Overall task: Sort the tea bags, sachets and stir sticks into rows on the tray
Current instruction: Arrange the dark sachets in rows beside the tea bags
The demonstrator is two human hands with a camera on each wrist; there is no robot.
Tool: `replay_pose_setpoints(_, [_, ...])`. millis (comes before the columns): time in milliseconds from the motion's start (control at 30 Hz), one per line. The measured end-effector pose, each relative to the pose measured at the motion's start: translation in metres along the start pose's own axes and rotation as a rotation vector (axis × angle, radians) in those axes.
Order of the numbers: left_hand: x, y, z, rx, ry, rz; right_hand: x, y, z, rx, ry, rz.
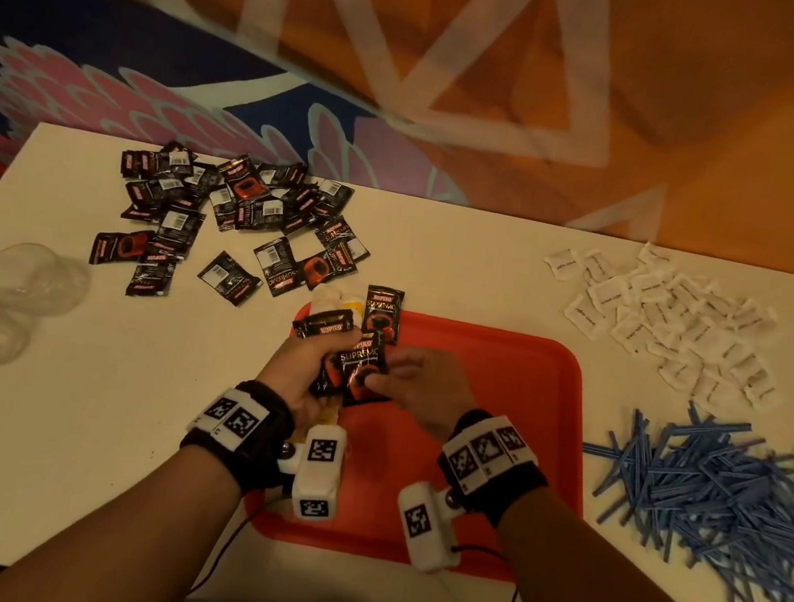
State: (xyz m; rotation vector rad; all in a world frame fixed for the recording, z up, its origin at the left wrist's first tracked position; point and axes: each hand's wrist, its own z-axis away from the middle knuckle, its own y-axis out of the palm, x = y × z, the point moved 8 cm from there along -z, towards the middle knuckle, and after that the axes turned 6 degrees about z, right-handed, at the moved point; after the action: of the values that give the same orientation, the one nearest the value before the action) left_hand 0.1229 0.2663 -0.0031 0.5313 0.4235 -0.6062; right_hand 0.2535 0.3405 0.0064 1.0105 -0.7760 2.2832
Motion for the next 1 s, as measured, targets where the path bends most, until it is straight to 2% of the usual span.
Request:
replay_pose_setpoints(133, [0.006, 0.009, 0.003, 0.09, -0.124, 0.031, 0.0, 0.0, 0.0, 0.057, 0.025, -0.014])
replay_pose_setpoints(267, [0.003, 0.003, 0.001, 0.092, -0.132, 0.072, -0.004, -0.004, -0.007, 0.045, 0.042, 0.011])
replay_pose_setpoints(433, [0.0, -0.022, -0.004, 0.039, -0.124, 0.122, -0.019, -0.04, -0.037, -0.147, 0.065, 0.216])
replay_pose_setpoints(600, [0.002, -0.038, 0.0, 0.052, -0.134, 0.137, -0.044, -0.075, -0.062, -0.33, 0.266, 0.262])
replay_pose_setpoints(1000, [-0.003, -0.056, 0.005, 0.045, -0.113, 0.215, -0.043, -0.07, -0.089, -0.31, 0.331, 0.356])
